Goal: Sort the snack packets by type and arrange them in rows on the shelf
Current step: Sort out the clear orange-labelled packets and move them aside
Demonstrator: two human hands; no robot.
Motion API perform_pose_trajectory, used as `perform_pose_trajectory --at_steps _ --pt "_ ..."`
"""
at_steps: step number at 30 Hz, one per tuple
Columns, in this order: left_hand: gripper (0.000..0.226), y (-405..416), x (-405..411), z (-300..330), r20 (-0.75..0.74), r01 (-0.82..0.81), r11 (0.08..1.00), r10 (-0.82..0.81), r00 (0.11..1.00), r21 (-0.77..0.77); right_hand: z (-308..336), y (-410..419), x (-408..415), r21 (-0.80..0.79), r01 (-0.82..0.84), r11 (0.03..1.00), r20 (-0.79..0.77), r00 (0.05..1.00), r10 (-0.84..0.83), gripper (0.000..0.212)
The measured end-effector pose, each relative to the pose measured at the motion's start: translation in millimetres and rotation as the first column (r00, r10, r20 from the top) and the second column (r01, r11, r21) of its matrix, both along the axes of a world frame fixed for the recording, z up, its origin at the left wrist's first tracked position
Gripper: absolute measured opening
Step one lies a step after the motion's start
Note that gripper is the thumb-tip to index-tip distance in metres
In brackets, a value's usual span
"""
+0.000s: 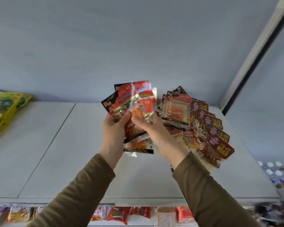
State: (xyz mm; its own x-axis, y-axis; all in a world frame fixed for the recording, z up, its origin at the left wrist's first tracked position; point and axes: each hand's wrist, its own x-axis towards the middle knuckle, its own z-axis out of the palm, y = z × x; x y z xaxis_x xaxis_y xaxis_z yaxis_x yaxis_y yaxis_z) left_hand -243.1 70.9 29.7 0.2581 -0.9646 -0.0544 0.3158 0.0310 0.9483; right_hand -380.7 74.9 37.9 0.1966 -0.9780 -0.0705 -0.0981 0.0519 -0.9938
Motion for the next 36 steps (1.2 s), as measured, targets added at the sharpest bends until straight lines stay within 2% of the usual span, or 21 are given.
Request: perform_pose_trajectory --at_steps 3,6,8,10,12,14,17,19,20,21,22,23,24,25,26,30,34,36 --pt "0.030 1 4 2 0.059 0.063 0.997 -0.060 0.996 -0.044 -6 -5 -6 -0.022 0.039 0.999 -0.037 0.999 -0.040 0.054" --pt "0.081 4 18 -6 0.165 0.165 0.984 -0.174 0.971 0.070 -9 -5 -11 -0.020 0.050 0.999 0.013 0.999 -0.049 0.044" --pt "0.095 10 25 -10 0.045 0.380 0.919 -0.386 0.921 0.109 -10 -6 -10 -0.028 0.067 0.997 0.039 0.997 -0.066 0.049" --pt "0.091 15 30 -10 -0.031 0.522 0.845 -0.522 0.852 0.113 -10 -8 -1 -0.073 0.055 0.996 0.046 0.998 -0.051 0.069" --pt "0.086 15 35 -6 -0.035 0.494 0.857 -0.494 0.869 0.146 -10 -7 12 -0.105 0.014 0.994 0.021 1.000 -0.012 0.079" --pt "0.071 14 39 -7 -0.047 0.416 0.894 -0.414 0.909 0.168 -7 -1 25 -0.121 -0.042 0.992 0.020 0.999 0.044 0.071" --pt "0.061 16 39 -13 -0.184 0.358 0.919 -0.328 0.927 0.164 7 5 20 -0.174 -0.115 0.978 0.014 0.993 0.119 0.051" --pt "0.065 18 37 -18 -0.213 0.338 0.925 -0.300 0.930 0.172 11 10 4 -0.205 -0.096 0.974 -0.088 0.993 0.079 0.027" --pt "0.067 19 36 -20 -0.209 0.328 0.928 -0.291 0.934 0.176 9 13 -7 -0.237 -0.048 0.970 -0.197 0.980 0.000 0.025" --pt "0.067 19 37 -22 -0.204 0.319 0.931 -0.282 0.938 0.179 3 15 -22 -0.280 0.000 0.960 -0.353 0.930 -0.103 0.033" --pt "0.066 19 38 -23 -0.204 0.310 0.933 -0.272 0.940 0.184 -4 18 -40 -0.301 0.022 0.953 -0.563 0.803 -0.196 0.042" --pt "0.063 20 39 -24 -0.208 0.302 0.934 -0.263 0.942 0.188 -10 23 -57 -0.290 0.021 0.957 -0.755 0.610 -0.242 0.048" --pt "0.060 20 40 -25 -0.208 0.297 0.936 -0.257 0.944 0.191 -15 29 -72 -0.262 0.015 0.965 -0.870 0.430 -0.243 0.050" --pt "0.055 20 40 -26 -0.204 0.292 0.937 -0.253 0.946 0.192 -19 36 -85 -0.230 0.014 0.973 -0.921 0.320 -0.222 0.049" --pt "0.050 19 41 -27 -0.198 0.290 0.937 -0.253 0.947 0.194 -21 41 -94 -0.208 0.018 0.978 -0.937 0.283 -0.204 0.050" --pt "0.034 18 40 -30 -0.201 0.292 0.939 -0.255 0.946 0.182 -23 42 -92 -0.222 -0.016 0.975 -0.943 0.258 -0.211 0.069" --pt "0.044 18 33 -31 -0.190 0.289 0.940 -0.255 0.948 0.179 -31 48 -80 -0.260 -0.037 0.965 -0.950 0.190 -0.249 0.096" --pt "0.048 17 29 -34 -0.176 0.290 0.939 -0.259 0.950 0.183 -37 53 -81 -0.297 -0.036 0.954 -0.936 0.209 -0.283 0.104"
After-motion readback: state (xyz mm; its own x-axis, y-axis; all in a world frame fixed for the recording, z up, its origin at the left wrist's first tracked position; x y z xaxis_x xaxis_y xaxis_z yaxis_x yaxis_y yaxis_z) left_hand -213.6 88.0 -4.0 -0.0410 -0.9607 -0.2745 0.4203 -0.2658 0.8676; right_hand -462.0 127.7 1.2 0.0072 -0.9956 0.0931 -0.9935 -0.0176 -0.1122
